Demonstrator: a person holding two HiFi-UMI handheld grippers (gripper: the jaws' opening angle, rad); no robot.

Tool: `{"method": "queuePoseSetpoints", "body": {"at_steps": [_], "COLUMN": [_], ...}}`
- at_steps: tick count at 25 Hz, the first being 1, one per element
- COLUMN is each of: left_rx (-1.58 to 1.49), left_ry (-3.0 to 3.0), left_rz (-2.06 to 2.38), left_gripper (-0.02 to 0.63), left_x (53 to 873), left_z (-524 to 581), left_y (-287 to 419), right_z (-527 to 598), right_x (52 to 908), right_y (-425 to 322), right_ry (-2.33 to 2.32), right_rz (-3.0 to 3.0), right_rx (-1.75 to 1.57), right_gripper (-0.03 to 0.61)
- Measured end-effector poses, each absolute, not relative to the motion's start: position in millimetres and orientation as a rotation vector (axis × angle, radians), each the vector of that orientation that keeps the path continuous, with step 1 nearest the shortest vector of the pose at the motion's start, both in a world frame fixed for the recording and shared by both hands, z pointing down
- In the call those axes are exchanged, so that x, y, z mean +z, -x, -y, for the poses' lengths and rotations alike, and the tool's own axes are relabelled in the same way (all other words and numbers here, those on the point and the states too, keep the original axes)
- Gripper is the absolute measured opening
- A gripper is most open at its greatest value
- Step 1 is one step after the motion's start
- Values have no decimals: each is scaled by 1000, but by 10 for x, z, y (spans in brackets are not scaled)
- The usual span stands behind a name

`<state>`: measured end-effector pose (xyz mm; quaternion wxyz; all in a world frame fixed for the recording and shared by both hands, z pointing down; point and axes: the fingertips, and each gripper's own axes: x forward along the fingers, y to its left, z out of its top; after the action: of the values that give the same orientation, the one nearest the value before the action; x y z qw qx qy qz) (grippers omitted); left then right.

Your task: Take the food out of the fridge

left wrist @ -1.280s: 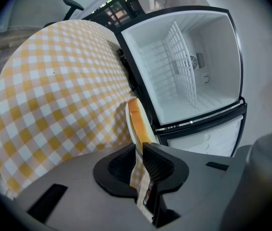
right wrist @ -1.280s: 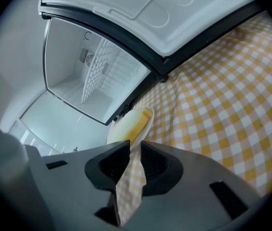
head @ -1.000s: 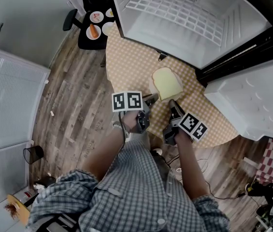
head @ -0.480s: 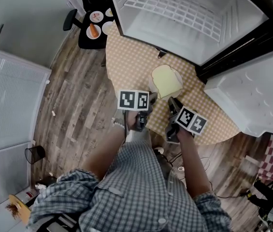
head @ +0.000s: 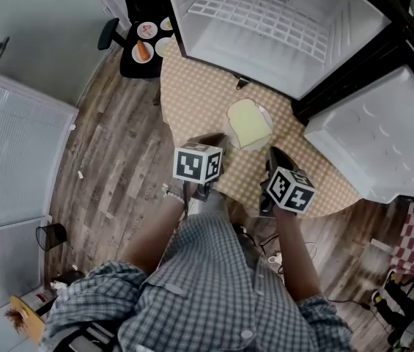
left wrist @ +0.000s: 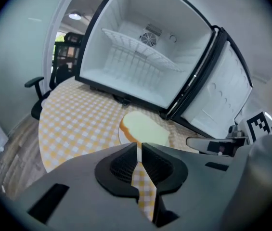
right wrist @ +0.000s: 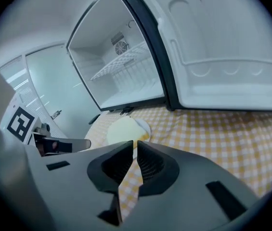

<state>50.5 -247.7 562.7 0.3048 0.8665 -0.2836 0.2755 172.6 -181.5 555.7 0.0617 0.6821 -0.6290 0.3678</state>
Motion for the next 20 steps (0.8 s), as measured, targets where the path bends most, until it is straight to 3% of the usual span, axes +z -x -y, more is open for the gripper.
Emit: {"method": "queuePoseSetpoints", "body": {"at_steps": [3,20], "left_rx": [727,543], "left_ry": [-2404,-2846], "left_rz": [780,753], "left_gripper": [9,8], "left_x": [5420,4139], "left_z": [2438,1772], "left_y": [-548,-873], "right_z": [1729,1131], "right_x": [5310,3993], "right_y": [-1781,-1736], "right_ry": [-2080,-2139], "right_rz": [1924,2086], "right_rx": [946,407], "right_gripper": [20,11]}}
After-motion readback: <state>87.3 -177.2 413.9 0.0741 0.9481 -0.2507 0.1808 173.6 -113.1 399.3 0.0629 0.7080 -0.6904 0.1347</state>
